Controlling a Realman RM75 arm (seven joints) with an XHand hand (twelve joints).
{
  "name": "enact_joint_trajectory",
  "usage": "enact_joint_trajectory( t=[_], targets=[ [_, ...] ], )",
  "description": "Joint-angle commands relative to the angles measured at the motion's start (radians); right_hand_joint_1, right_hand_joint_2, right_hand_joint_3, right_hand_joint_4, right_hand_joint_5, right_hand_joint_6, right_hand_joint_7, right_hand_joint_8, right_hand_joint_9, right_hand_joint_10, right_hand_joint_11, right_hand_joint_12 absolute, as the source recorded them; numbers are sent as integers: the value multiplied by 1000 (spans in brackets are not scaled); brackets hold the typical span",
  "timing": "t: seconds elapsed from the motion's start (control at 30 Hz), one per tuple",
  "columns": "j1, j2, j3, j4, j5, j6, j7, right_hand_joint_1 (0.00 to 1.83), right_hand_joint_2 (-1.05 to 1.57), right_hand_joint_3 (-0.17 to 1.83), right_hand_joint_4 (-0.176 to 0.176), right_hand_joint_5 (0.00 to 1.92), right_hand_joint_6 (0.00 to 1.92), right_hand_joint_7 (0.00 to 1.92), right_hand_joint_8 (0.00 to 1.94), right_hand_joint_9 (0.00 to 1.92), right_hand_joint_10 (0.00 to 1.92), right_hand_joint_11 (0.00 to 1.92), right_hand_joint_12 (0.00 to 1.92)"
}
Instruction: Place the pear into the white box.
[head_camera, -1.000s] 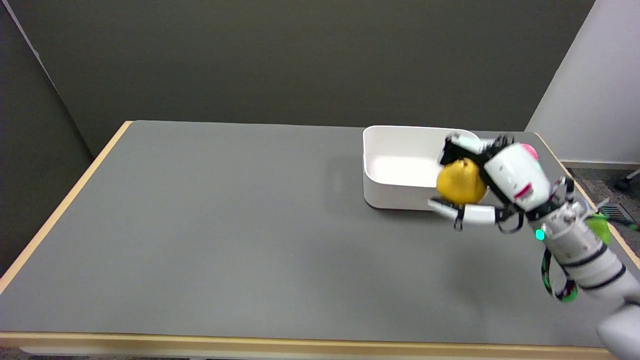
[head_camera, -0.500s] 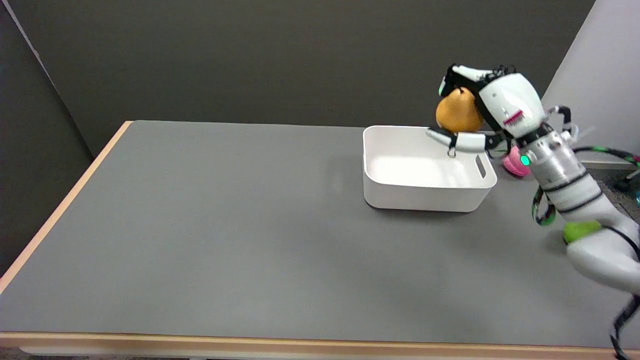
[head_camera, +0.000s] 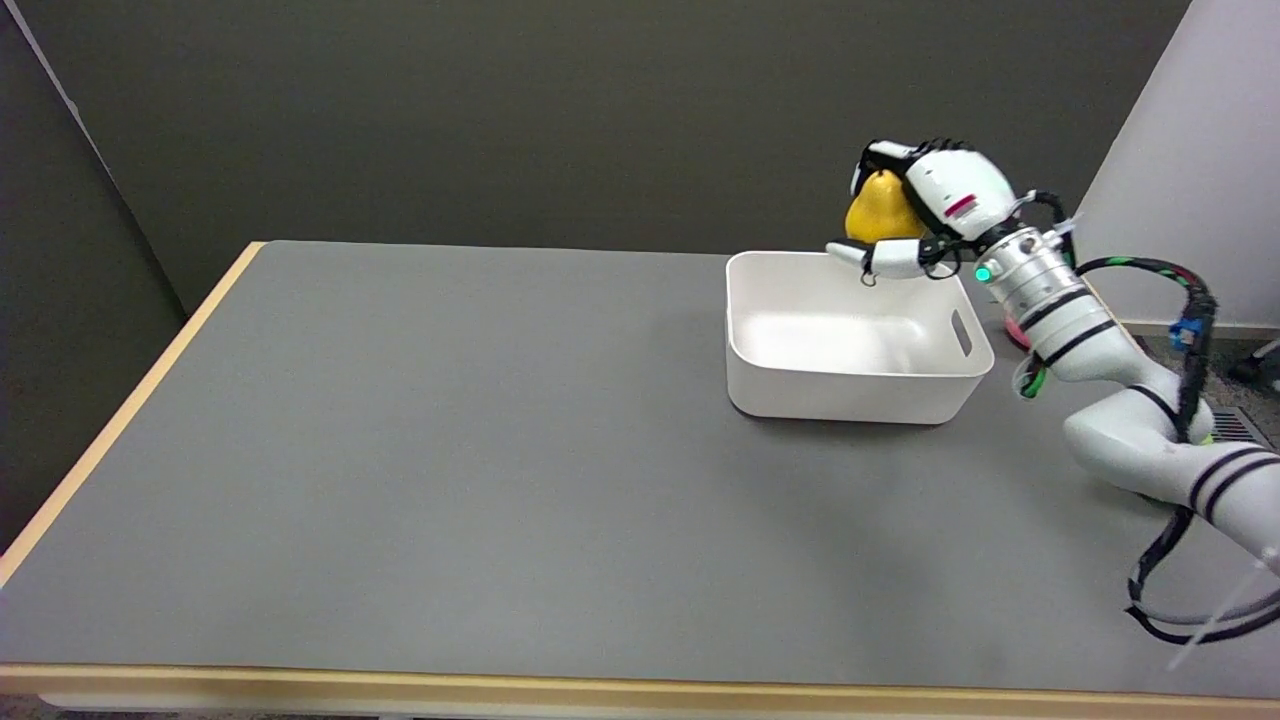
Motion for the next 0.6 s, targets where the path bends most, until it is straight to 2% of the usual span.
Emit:
enact_joint_trajectory(
  t=[0.03, 0.13, 0.23, 0.33, 0.4, 0.47, 0.53, 0.6],
  targets=[
    [181, -70, -202, -217, -24, -108, 133, 1368, 867, 694, -176, 662, 1471, 904, 1327, 851, 1585, 973, 1921],
    [142, -70, -197, -199, -18, -100, 166, 1367, 910, 593, -176, 667, 1425, 907, 1285, 848, 1549, 952, 1921],
    [68, -68, -162, -154, -18, -95, 170, 1368, 911, 590, -176, 667, 1425, 908, 1281, 849, 1546, 943, 1921],
    [-17, -70, -97, -103, -18, -72, 166, 1368, 877, 672, -176, 660, 1464, 904, 1318, 850, 1577, 949, 1921],
    [-66, -72, -54, -80, -18, -43, 165, 1366, 926, 563, -176, 660, 1422, 905, 1278, 841, 1551, 920, 1921],
    [-104, -77, -25, -65, -18, -12, 164, 1360, 936, 550, -174, 658, 1419, 901, 1284, 836, 1559, 913, 1921],
    [-147, -80, 9, -52, -18, 26, 171, 1200, 1022, 452, -100, 641, 1463, 883, 1376, 823, 1589, 859, 1921],
    [-180, -81, 28, -50, -17, 89, 191, 1180, 1059, 369, -71, 648, 1460, 887, 1326, 822, 1535, 776, 1921]
  ],
)
